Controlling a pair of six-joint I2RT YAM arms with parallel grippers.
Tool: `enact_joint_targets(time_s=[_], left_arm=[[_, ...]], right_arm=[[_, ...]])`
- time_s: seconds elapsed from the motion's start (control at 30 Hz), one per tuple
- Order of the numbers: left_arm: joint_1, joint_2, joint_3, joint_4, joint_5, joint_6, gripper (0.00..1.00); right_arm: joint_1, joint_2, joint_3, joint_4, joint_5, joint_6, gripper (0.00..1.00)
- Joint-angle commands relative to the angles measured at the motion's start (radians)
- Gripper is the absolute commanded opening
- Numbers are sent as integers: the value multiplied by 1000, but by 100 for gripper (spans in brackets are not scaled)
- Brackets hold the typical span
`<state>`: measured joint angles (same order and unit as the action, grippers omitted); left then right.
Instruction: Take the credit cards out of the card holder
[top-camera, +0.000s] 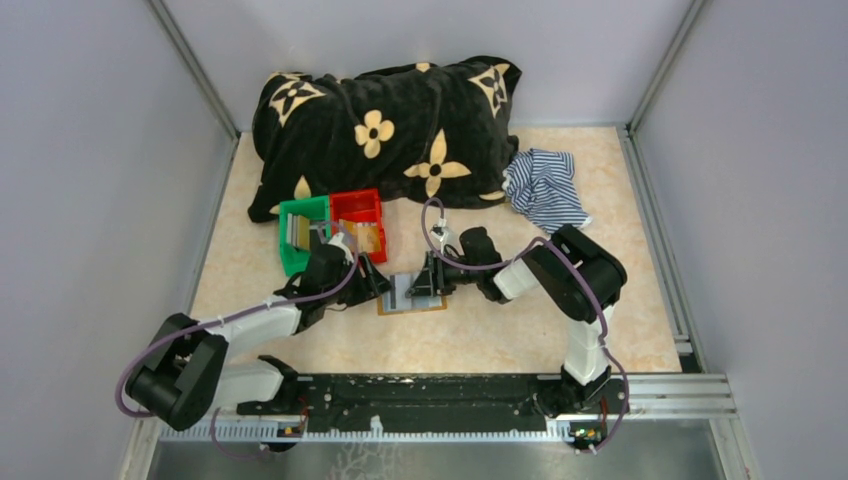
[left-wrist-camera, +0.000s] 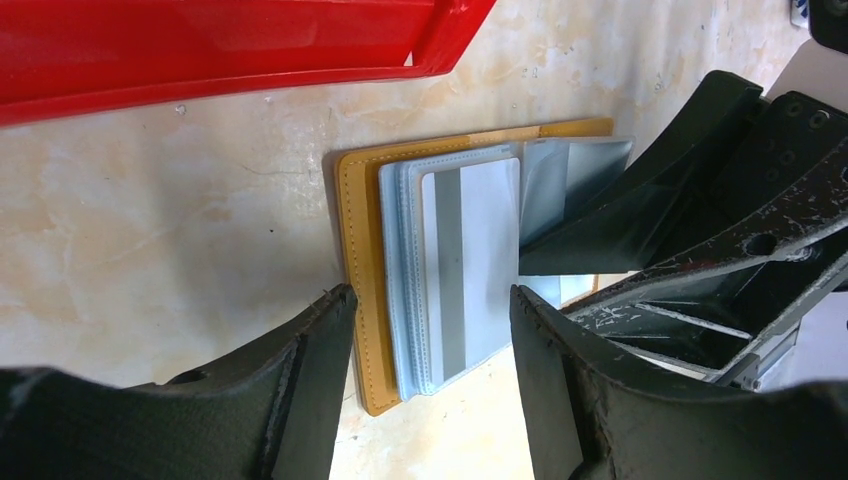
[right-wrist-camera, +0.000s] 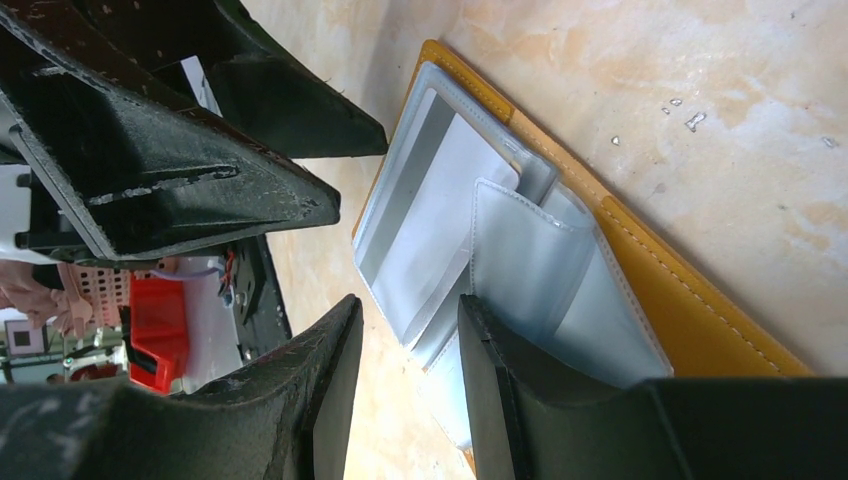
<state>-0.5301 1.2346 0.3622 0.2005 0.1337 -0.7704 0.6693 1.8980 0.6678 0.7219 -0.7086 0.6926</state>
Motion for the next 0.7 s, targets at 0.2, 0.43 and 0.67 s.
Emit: enact_joint_targets(time_s=[0.2,0.43,0.67], left_arm=[[6,-174,68,-91,43,8,65],[6,-123,58,-44,86,6,65],[7,-10,19,85,157,-23,65]], right_arm=[[18,35,-13,-37,19,2,42],[18,47,-11,-17,12,16,42],[18,50,-5,-27,12,10,42]])
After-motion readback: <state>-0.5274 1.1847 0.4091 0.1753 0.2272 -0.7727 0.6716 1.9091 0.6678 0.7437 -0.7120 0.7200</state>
